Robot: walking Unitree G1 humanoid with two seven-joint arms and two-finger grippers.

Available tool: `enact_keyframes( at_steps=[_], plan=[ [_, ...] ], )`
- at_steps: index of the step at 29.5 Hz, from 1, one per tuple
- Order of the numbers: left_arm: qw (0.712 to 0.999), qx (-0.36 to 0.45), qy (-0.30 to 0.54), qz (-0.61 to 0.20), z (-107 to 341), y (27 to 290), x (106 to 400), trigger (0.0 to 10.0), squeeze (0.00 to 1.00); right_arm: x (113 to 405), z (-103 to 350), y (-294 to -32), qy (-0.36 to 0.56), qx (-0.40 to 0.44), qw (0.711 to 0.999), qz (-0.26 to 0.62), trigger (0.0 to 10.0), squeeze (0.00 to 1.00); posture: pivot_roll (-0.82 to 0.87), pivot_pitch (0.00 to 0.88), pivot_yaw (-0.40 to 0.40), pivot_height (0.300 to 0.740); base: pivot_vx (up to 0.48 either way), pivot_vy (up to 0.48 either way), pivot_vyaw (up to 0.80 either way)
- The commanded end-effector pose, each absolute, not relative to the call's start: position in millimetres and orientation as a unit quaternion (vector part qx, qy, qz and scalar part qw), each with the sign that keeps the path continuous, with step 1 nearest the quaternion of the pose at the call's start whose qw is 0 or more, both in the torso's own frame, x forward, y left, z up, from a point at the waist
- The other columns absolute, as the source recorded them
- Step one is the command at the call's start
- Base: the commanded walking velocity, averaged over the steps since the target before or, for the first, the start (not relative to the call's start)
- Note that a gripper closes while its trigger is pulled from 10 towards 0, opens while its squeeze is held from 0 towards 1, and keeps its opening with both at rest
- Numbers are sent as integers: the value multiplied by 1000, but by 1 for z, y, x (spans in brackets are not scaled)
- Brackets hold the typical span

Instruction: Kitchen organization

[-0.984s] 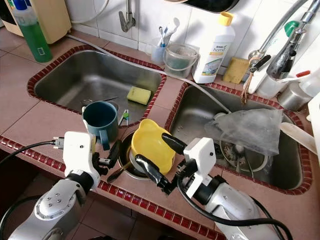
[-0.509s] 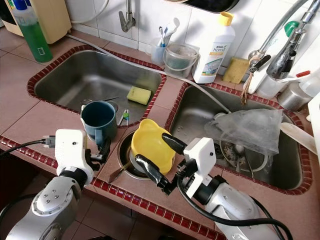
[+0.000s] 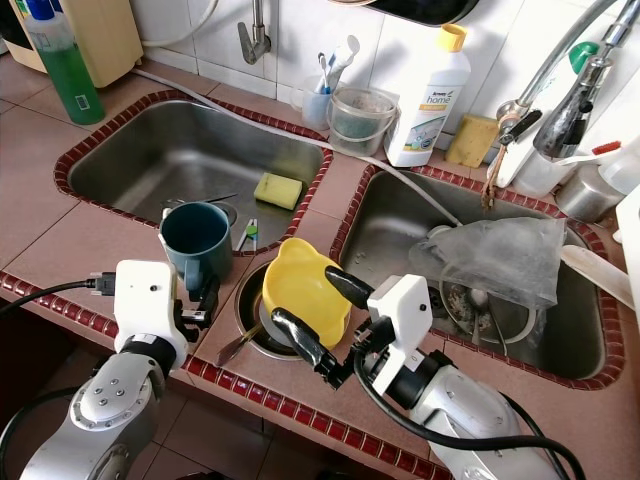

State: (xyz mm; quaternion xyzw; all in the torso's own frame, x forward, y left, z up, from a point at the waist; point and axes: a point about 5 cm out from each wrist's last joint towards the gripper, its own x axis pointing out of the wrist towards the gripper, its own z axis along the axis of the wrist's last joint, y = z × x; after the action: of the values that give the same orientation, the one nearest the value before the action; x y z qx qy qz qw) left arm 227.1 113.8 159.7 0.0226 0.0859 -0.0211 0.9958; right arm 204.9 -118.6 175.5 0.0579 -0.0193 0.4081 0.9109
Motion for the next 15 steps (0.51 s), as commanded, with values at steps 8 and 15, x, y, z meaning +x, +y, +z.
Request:
enact_keyframes(
  at_steps=[8, 15],
  plan=[
    [996, 28, 83, -28, 157, 111, 231, 0, 0, 203, 181, -120, -30, 53, 913, 404, 10000, 0, -53, 157, -80, 740, 0, 0, 0],
    [996, 29, 80, -24, 157, 114, 234, 0, 0, 204, 182, -119, -32, 55, 913, 404, 10000, 0, -55, 157, -79, 740, 0, 0, 0]
  ],
)
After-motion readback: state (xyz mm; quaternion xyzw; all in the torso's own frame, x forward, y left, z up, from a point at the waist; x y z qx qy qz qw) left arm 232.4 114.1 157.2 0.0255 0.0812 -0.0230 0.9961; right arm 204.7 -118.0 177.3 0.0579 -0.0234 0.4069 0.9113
